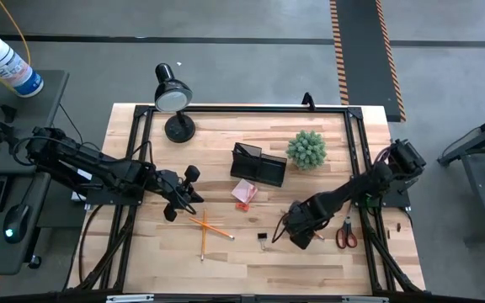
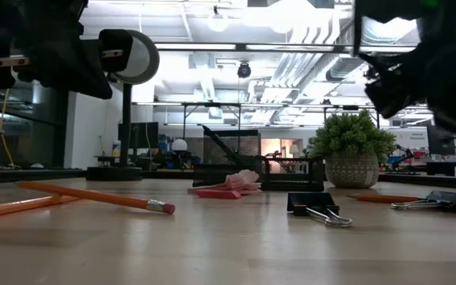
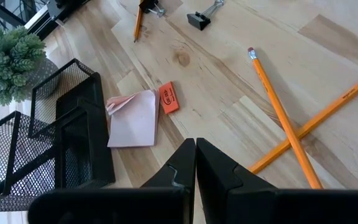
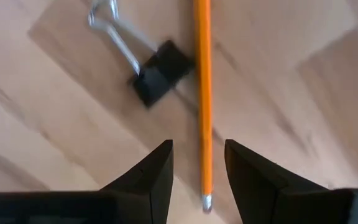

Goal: Pick and place office supplies into organizer
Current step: Put the right orange pencil into the black desk organizer

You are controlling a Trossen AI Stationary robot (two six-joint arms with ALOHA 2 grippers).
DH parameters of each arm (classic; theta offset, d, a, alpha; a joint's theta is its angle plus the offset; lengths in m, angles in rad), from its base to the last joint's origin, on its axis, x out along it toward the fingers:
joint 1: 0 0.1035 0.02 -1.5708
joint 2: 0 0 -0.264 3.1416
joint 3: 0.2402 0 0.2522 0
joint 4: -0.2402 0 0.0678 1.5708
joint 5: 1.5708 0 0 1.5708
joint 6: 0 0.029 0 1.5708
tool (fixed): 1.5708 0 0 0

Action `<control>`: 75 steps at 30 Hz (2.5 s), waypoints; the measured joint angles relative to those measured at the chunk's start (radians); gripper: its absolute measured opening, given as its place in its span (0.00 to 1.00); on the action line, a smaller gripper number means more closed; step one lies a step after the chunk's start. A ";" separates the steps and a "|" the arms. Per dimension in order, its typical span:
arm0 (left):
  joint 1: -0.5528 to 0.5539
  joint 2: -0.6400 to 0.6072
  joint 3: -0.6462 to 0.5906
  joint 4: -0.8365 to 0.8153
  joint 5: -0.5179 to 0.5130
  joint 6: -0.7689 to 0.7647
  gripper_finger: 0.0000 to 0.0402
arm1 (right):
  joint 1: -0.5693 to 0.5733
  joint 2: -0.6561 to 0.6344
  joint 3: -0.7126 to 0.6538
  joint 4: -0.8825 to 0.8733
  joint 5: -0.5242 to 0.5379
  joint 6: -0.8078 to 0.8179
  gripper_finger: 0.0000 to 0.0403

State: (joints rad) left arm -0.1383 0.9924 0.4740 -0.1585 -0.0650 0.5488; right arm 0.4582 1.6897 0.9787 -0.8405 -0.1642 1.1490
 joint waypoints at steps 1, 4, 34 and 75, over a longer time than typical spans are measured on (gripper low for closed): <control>0.000 0.000 0.000 0.000 0.000 0.000 0.01 | 0.010 0.000 0.000 -0.013 -0.012 0.012 0.34; 0.000 0.000 0.000 0.000 0.000 0.000 0.01 | 0.047 0.000 0.000 -0.058 -0.035 0.053 0.34; 0.000 0.000 0.000 0.000 0.000 0.003 0.01 | 0.195 0.000 0.000 -0.070 0.039 0.213 0.34; 0.000 0.000 0.000 0.000 0.000 0.004 0.01 | 0.210 -0.002 -0.097 0.059 0.029 0.212 0.02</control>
State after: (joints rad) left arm -0.1383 0.9928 0.4740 -0.1581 -0.0650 0.5526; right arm 0.6678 1.6878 0.8818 -0.7818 -0.1352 1.3605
